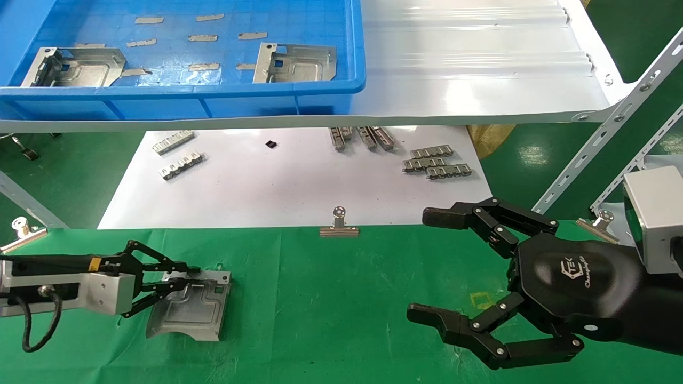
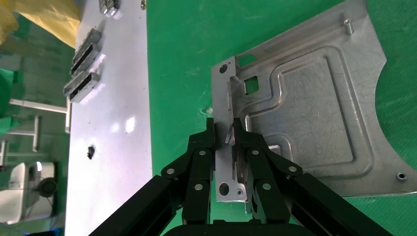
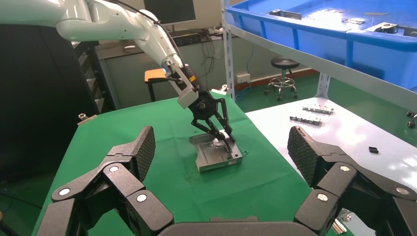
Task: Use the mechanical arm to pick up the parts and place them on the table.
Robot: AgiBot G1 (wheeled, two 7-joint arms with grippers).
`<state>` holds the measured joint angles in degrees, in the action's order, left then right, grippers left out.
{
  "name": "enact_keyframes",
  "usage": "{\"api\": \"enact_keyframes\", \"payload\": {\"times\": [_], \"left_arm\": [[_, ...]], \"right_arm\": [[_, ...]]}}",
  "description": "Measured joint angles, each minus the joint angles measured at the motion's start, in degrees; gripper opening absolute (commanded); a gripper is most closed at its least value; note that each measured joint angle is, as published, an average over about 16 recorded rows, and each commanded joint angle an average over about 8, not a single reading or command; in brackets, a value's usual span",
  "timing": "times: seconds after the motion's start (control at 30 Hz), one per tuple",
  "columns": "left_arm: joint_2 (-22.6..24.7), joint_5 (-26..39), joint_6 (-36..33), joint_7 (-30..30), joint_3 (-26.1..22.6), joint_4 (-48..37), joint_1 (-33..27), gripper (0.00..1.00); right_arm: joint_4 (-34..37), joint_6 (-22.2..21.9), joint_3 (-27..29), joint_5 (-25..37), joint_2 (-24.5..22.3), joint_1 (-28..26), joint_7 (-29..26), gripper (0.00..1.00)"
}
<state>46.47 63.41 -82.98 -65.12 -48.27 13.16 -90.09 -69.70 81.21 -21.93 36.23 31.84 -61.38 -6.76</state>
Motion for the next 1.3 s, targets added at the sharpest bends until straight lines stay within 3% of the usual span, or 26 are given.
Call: {"api": "enact_keyframes", "payload": {"times": [0.3,0.77,1.03,1.3], "left_arm": [[1.1,0.6,-4.4,5.6,-0.8,-3.6,-2.7,1.00],[1.4,-7.1,-8.3,28.1,2.8,-10.4,-2.0,1.00],[1.2,-9.3,-8.2,32.1,4.3,-10.3,-0.5,1.00],[0.2,-10.1,-7.7,35.1,6.4,-4.6,1.7,1.00]], "right_arm": [[0.0,0.0,0.0,0.0,0.0,0.0,0.0,1.00],[0.0,0.0,0.0,0.0,0.0,0.0,0.0,1.00],[0.0,0.0,0.0,0.0,0.0,0.0,0.0,1.00],[0.0,0.0,0.0,0.0,0.0,0.0,0.0,1.00]]}}
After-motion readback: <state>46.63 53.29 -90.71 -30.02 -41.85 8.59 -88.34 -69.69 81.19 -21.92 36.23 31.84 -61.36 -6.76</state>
